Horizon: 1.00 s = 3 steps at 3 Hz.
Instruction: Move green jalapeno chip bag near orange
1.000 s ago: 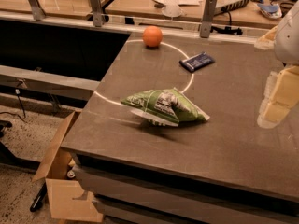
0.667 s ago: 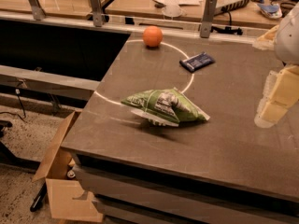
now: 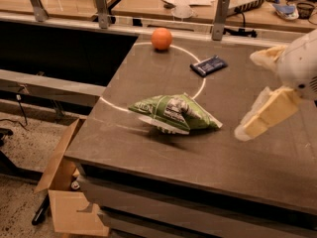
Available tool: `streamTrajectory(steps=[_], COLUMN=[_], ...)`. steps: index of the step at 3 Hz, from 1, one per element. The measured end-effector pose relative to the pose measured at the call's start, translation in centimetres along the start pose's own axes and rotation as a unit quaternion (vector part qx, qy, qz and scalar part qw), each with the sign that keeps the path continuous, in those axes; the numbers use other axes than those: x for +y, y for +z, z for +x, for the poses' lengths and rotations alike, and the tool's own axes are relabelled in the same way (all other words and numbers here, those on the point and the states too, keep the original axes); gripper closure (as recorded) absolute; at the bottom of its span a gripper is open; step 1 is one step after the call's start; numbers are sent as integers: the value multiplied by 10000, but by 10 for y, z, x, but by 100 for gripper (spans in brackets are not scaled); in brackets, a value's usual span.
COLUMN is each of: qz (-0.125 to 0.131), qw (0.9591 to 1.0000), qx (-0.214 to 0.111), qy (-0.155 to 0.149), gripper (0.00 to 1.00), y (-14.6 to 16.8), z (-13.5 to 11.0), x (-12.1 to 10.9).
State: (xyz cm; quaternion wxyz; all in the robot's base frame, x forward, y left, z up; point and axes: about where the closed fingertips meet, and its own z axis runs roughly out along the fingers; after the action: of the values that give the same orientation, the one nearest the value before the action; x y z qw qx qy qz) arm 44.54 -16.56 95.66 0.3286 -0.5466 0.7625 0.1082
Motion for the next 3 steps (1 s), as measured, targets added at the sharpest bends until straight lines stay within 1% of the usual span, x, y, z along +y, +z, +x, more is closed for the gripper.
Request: streamTrajectory(steps=[1, 2, 3], qz=[-31, -31, -165], qw=[9985, 9985, 9961], qx=[-540, -540, -867], qy=[33, 32, -77], gripper=[0, 0, 0], y=[30, 30, 58], z=[-15, -15, -28], x=[7, 7, 12])
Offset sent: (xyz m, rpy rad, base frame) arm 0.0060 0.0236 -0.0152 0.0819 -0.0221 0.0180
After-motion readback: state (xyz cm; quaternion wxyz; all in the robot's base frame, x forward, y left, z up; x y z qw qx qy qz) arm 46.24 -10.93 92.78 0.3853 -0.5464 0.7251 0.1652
